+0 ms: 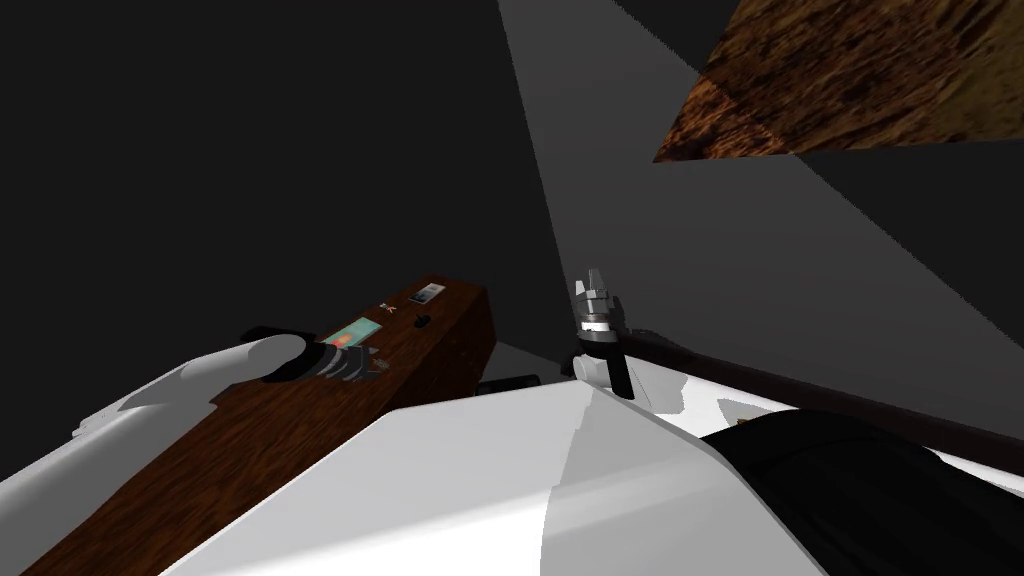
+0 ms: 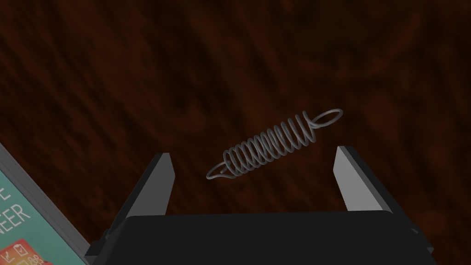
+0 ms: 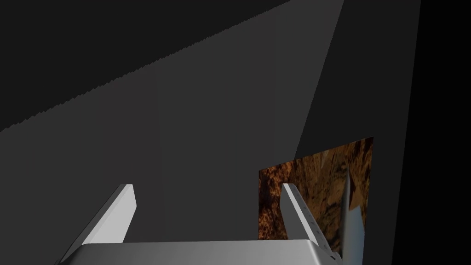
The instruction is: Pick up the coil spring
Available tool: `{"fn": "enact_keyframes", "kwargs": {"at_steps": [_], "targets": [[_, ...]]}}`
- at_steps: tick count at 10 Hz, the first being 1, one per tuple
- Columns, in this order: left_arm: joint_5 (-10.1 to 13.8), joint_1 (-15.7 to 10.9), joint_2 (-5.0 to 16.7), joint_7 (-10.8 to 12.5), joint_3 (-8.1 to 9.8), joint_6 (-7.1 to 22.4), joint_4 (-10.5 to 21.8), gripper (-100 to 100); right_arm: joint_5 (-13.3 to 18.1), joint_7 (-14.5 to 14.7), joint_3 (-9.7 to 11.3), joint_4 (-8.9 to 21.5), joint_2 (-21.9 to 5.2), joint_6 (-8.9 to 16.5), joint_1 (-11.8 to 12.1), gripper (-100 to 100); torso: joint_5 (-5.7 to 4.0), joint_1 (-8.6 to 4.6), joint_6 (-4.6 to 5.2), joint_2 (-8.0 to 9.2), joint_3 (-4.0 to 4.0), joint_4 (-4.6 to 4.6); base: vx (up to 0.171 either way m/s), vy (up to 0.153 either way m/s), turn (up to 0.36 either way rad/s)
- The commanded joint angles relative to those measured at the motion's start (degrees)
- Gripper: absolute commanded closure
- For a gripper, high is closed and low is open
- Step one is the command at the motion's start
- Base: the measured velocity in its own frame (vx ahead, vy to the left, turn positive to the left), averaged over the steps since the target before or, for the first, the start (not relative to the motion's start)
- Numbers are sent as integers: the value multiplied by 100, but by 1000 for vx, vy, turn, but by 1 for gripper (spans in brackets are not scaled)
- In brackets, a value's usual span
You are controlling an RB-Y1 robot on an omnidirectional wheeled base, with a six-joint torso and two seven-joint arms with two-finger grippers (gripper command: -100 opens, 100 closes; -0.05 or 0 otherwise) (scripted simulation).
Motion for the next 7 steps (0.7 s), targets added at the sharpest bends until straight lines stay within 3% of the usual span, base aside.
{"fn": "enact_keyframes", "kwargs": {"at_steps": [1, 7], "targets": [[-4, -5, -42, -251, 28, 13, 85, -100, 0, 0, 0, 0, 0, 0, 0, 0, 0, 0, 0, 0, 0, 0, 79, -68, 84], [49, 12, -224, -1172, 286, 126, 563, -100, 0, 0, 0, 0, 0, 0, 0, 0, 0, 3, 0, 7, 4, 1, 59, -63, 93]]}}
